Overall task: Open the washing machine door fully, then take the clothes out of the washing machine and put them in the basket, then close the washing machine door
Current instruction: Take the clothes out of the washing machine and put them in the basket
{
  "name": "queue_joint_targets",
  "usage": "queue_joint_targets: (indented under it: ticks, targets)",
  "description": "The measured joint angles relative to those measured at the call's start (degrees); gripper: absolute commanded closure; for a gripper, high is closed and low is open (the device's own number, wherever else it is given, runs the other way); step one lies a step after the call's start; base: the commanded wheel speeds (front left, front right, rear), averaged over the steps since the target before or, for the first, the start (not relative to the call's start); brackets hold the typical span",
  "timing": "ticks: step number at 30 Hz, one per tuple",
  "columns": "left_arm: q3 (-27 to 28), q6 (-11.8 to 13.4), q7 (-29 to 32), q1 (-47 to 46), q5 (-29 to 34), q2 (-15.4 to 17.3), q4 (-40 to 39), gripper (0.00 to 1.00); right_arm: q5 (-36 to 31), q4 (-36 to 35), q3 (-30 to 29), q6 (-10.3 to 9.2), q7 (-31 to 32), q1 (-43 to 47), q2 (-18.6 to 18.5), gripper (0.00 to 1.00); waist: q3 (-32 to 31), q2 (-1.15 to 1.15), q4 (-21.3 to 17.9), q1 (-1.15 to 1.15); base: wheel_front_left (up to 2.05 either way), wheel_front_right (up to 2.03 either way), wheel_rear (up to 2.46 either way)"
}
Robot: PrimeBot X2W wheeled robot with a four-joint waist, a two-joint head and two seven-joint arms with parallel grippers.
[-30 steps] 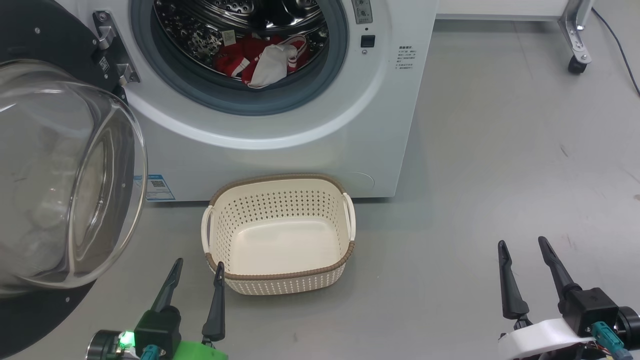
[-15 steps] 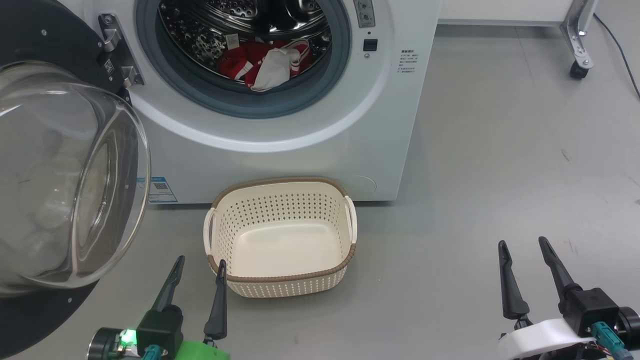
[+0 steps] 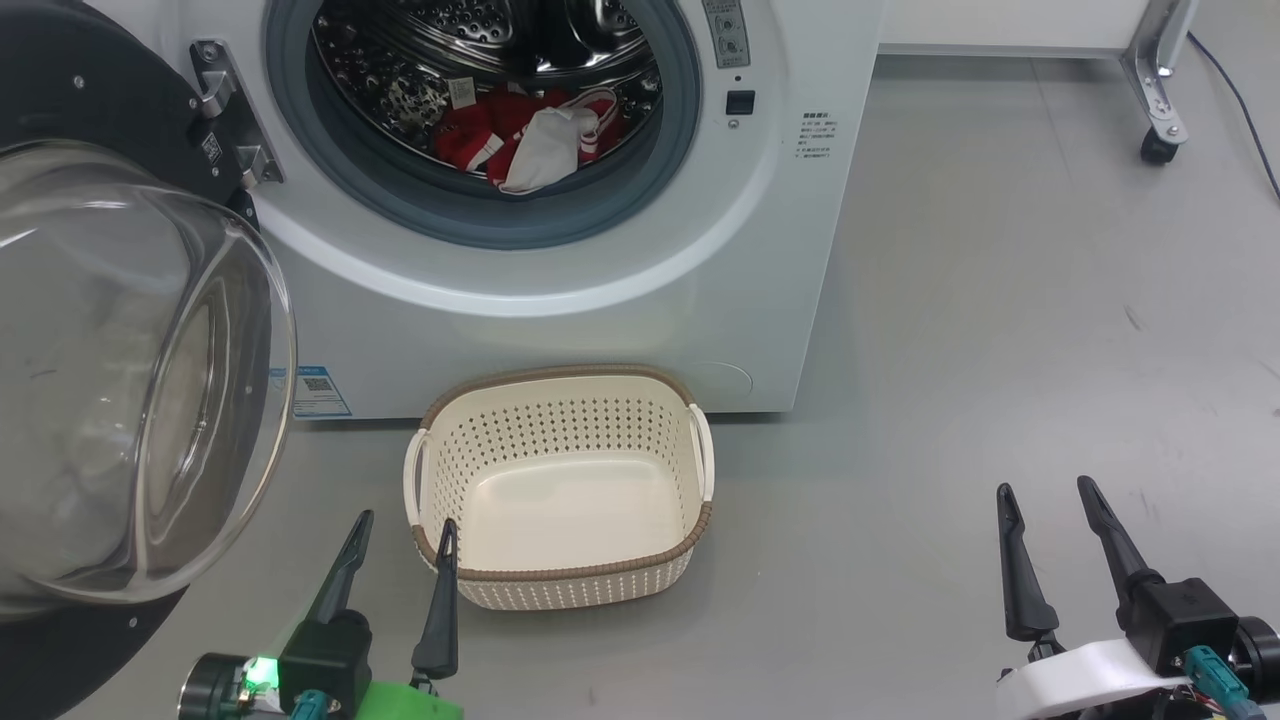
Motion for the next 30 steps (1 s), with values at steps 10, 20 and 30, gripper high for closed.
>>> queue_joint_targets:
  ticks: [10,20,30]
  targets:
    - [-0.3,0.2,0.0,0.0,0.0,0.0,-0.2,0.00,0.0,0.0,-0.2,0.02,0.0,0.0,0.2,0.00,0.3,0.00,0.1,0.00,0.98,-0.97,0.00]
    - [-0.9,0.2,0.0,0.0,0.8,0.0,-0.2,0.00,0.0,0.1,-0.2,0.20,0.0,0.0,0.2,0.00,-0.2,0.00,0.4,0.00,0.99,-0.99,0.00]
    - [-0.8,0.3,0.0,0.1,0.8,0.0,0.3,0.00,0.0,0.2,-0.1,0.53,0.0,0.0,0.2,0.00,-0.8,0.00,0.2,0.00,0.64,-0.64,0.00]
